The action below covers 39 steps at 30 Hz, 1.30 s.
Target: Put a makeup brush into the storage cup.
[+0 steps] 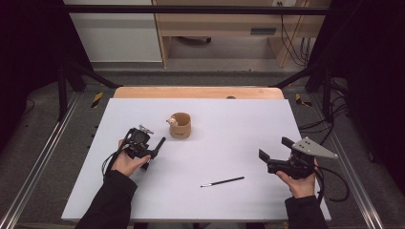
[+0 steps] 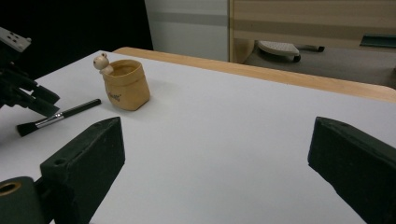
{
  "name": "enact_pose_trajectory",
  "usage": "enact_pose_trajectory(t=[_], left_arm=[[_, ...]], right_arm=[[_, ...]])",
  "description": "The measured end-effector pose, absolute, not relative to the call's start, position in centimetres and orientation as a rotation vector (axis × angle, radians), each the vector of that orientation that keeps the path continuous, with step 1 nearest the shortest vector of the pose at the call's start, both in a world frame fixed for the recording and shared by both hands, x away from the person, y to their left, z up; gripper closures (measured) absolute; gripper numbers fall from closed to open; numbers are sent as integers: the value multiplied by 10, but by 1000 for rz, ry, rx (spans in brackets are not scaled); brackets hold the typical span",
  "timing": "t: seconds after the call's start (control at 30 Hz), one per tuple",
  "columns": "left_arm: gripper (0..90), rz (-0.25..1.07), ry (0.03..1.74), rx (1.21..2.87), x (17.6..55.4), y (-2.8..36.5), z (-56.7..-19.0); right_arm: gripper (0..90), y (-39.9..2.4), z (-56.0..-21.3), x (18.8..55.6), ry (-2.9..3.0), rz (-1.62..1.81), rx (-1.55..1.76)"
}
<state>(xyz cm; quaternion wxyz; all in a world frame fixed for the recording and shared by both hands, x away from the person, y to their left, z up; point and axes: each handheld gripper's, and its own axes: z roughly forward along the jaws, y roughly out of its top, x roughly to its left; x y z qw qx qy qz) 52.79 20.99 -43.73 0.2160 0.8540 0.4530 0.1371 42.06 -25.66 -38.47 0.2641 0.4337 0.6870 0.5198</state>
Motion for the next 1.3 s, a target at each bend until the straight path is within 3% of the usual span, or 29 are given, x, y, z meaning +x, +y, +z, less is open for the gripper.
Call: enact_pose_trajectory(t=[0.83,1.3], left_arm=[[761,300,1260,2452,533,202,-450],[779,285,1206,2506,536,201,-449]], right_arm=[[42,-255,-385,421,1870,1411,1171],[42,-255,-385,421,1874,1415,1172]])
